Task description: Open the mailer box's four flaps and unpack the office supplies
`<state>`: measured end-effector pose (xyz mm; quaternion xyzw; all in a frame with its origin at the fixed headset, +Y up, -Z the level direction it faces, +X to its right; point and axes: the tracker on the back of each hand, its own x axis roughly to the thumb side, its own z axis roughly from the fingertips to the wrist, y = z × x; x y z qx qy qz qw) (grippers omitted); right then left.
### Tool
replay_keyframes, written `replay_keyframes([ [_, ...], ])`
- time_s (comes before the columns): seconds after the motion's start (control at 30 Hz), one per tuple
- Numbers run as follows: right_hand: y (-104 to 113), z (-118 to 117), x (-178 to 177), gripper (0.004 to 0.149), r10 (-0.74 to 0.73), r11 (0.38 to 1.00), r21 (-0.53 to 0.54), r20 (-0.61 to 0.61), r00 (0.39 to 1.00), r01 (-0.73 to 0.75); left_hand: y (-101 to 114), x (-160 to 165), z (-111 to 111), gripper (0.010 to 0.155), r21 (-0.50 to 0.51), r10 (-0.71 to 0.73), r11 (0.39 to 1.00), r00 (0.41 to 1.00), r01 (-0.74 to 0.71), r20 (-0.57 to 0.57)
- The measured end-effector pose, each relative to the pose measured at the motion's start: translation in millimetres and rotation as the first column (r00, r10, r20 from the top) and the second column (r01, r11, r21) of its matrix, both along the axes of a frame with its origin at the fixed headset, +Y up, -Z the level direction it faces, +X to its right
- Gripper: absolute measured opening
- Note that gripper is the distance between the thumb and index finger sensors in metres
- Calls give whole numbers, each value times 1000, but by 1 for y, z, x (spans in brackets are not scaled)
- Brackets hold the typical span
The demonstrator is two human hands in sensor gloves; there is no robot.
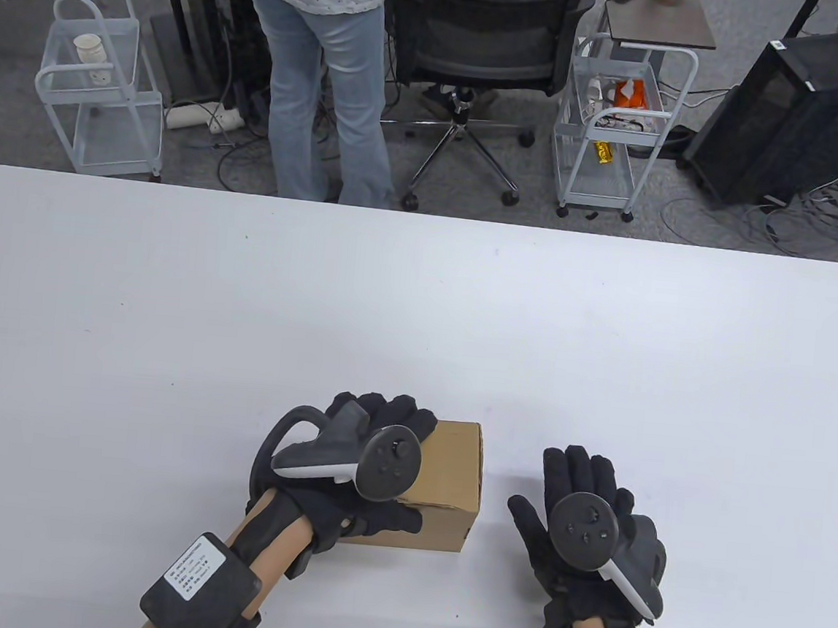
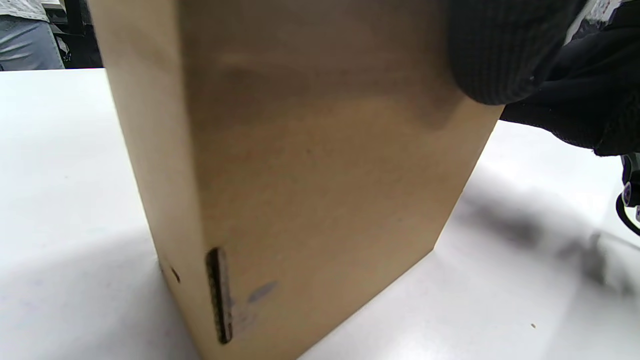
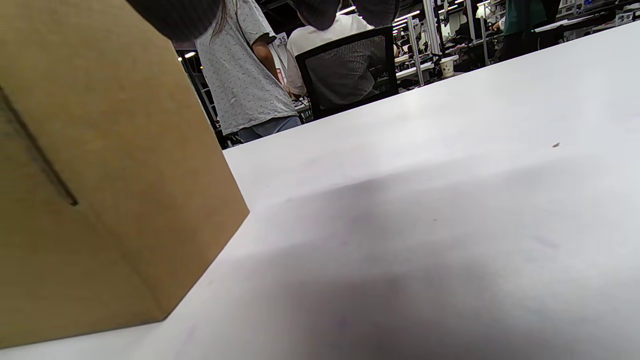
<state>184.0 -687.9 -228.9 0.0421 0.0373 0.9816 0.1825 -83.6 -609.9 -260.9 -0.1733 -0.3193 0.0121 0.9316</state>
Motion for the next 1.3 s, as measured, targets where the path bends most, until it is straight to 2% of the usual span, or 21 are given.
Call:
replay_keyframes([
  [0.2, 12, 2, -4, 77, -90, 996, 13, -47, 995, 91, -1, -32, 12, 115, 57, 253, 966, 967, -251, -39],
  [0.33, 21, 2, -8, 77, -226, 974, 14, -84, 971, 228, -1, -60, 12, 111, 46, 438, 899, 891, -436, -119],
  [0.47, 27, 1, -18, 77, -339, 939, 5, -124, 932, 343, -12, -85, 11, 106, 5, 589, 796, 774, -605, -234],
  [0.6, 32, 1, -31, 79, -439, 895, 12, -164, 883, 447, -31, -104, 13, 101, 12, 705, 657, 609, -754, -363],
  [0.7, 32, 1, -39, 79, -489, 863, 41, -187, 852, 504, -39, -111, 19, 98, 78, 753, 596, 523, -799, -400],
  [0.83, 24, 6, -45, 79, -521, 835, 87, -191, 832, 543, -48, -113, 24, 95, 18, 790, 489, 434, -872, -432],
  [0.9, 23, 7, -46, 78, -509, 840, 107, -187, 840, 532, -51, -115, 23, 94, 12, 790, 482, 429, -876, -437],
  [1.03, 19, 9, -47, 78, -492, 847, 113, -203, 846, 520, -57, -115, 23, 94, -41, 806, 428, 402, -903, -434],
  [1.1, 19, 9, -49, 79, -485, 850, 114, -215, 848, 515, -58, -111, 26, 96, -58, 800, 455, 436, -889, -413],
  [1.17, 20, 10, -51, 81, -462, 860, 117, -233, 856, 496, -58, -105, 29, 101, -57, 778, 519, 499, -853, -381],
  [1.3, 22, 9, -53, 87, -434, 877, 99, -258, 863, 471, -58, -100, 30, 109, -70, 754, 564, 547, -823, -364],
])
